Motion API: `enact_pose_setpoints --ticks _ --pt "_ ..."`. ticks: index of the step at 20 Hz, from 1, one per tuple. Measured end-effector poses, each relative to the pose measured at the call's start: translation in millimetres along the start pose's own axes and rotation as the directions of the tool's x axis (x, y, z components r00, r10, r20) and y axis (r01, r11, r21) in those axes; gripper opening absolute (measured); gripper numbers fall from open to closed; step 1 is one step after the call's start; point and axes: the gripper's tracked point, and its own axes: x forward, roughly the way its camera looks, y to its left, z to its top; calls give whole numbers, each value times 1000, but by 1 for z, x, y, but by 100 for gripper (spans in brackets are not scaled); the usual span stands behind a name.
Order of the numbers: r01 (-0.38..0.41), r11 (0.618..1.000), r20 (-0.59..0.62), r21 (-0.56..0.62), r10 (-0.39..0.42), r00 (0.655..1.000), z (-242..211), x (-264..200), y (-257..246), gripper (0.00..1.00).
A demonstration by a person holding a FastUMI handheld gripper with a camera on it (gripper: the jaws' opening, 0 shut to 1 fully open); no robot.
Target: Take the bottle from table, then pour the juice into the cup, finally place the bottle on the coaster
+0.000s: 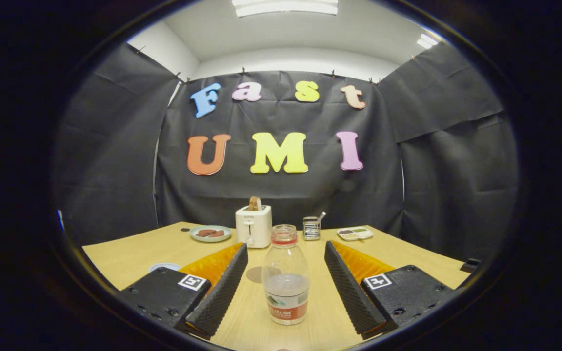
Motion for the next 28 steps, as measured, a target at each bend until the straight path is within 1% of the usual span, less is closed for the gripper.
enact_pose_setpoints --ticks 9,14,18,22,25,28 --pt "20 1000 -38 -11 -20 999 -47 25 -2 100" --pt "23 998 -78 -51 -27 997 -74 35 1 100" --pt "43 998 -94 -48 -47 994 -84 41 -6 100" --pt "47 999 -78 -21 -49 996 -80 43 -9 100" --pt "50 998 -75 -38 -52 996 -81 46 -8 83" --pt "36 998 -68 -56 -40 997 -75 43 -10 81"
